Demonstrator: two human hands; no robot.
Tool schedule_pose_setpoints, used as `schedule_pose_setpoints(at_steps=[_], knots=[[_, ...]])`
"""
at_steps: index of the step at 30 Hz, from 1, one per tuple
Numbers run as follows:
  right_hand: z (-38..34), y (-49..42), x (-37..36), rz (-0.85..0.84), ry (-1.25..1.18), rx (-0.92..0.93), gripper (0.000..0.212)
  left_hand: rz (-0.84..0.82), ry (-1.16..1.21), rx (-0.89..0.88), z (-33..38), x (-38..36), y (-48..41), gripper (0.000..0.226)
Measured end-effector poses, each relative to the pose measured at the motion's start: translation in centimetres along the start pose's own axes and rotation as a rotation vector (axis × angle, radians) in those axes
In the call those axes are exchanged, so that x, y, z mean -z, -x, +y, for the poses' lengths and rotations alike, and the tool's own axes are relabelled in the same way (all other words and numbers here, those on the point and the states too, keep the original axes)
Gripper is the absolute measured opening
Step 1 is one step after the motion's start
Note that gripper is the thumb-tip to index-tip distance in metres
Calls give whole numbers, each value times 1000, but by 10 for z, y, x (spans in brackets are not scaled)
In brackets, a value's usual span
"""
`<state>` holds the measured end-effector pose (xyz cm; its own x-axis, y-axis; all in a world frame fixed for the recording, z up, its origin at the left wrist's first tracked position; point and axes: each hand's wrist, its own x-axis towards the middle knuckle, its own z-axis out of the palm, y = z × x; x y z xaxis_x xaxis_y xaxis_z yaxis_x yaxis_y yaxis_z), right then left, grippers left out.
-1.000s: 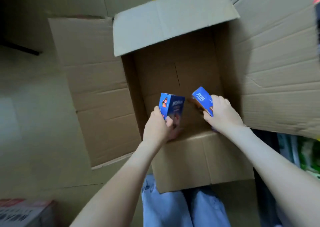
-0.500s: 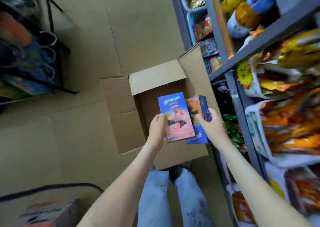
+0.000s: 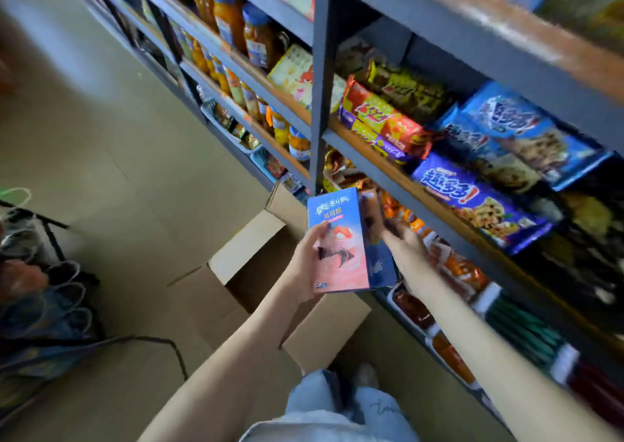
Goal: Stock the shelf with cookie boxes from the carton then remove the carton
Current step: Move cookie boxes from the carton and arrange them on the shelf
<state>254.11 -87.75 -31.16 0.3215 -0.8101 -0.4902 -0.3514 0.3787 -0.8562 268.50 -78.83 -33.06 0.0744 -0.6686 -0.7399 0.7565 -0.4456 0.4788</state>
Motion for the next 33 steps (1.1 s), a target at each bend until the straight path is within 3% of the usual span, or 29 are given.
schedule_pose_setpoints(at_steps=[5, 10, 13, 15, 20, 23, 25, 27, 29, 33], knots=[[-28, 44, 54, 96, -3, 86, 32, -107, -102, -31, 6, -66, 27, 36], [-42, 88, 115, -63, -86, 173, 47, -206, -151, -125, 0, -129, 56, 35], [-53, 119, 149, -151, 10, 225, 70, -265, -173, -191, -4, -159, 78, 35], [-62, 137, 166, -161, 95, 280, 74, -301, -184, -242, -5, -176, 89, 35], [-86, 176, 202, -66, 116, 405, 38, -333, -288, -301, 1, -196, 110, 41], [-100, 200, 213, -62, 134, 494, 38, -371, -355, -413, 8, -197, 128, 43], [-111, 209, 218, -6, 177, 569, 35, -381, -377, -577, 16, -200, 141, 34], [-126, 215, 221, 65, 238, 635, 29, -430, -419, -734, 28, -202, 153, 43], [-144, 217, 226, 122, 250, 688, 24, -512, -512, -829, 41, -209, 174, 30], [-191, 229, 228, 123, 190, 825, 24, -669, -690, -854, 72, -234, 219, 31]])
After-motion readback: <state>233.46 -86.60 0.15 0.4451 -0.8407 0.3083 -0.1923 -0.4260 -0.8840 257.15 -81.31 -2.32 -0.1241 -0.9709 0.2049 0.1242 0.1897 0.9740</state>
